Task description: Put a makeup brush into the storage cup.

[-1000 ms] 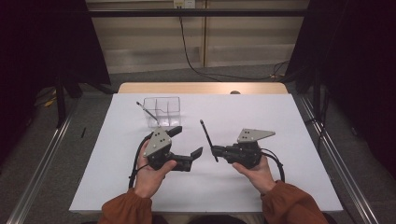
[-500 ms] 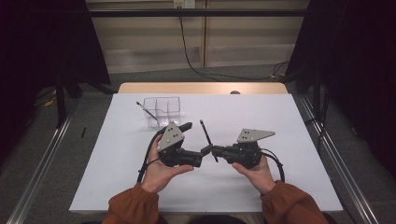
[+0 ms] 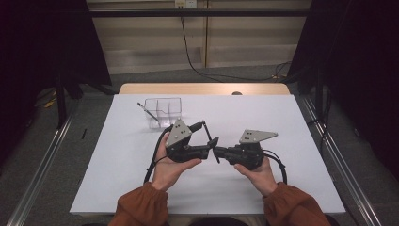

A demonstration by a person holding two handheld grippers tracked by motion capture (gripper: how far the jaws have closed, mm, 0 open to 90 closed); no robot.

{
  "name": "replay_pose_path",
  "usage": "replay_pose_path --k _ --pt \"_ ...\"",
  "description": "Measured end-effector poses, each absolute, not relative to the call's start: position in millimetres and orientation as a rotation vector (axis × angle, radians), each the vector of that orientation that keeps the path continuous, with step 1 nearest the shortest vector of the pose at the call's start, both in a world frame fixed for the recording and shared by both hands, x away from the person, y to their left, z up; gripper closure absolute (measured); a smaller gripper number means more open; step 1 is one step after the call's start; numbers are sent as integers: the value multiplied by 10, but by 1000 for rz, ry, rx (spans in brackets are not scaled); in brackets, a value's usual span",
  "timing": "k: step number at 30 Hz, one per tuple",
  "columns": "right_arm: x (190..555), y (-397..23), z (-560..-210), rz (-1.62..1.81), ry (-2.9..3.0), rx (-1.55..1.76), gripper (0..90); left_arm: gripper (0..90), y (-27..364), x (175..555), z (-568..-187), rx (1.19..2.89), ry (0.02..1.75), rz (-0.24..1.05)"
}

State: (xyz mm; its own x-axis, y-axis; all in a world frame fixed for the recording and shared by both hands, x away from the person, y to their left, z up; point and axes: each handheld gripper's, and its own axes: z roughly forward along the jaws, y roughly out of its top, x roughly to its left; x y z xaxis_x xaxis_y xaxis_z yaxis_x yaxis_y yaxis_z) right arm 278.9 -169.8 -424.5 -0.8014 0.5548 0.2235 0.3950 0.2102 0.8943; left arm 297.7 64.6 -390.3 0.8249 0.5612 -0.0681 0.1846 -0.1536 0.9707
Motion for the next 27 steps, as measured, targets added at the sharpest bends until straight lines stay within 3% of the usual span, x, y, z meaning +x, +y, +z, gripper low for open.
replay_pose_path --k 9,15,20,27 --pt "2793 -1701 -4247 1645 2319 928 849 556 640 2987 -3890 1704 598 338" --pt "2796 -1707 -4250 1649 2320 931 849 630 626 2988 -3925 1702 617 340" --pt "2799 -1701 -4260 1643 2329 930 849 745 656 3017 -3930 1687 632 297" --pt "2794 -1693 -4265 1639 2333 926 849 778 662 3030 -3933 1680 620 242"
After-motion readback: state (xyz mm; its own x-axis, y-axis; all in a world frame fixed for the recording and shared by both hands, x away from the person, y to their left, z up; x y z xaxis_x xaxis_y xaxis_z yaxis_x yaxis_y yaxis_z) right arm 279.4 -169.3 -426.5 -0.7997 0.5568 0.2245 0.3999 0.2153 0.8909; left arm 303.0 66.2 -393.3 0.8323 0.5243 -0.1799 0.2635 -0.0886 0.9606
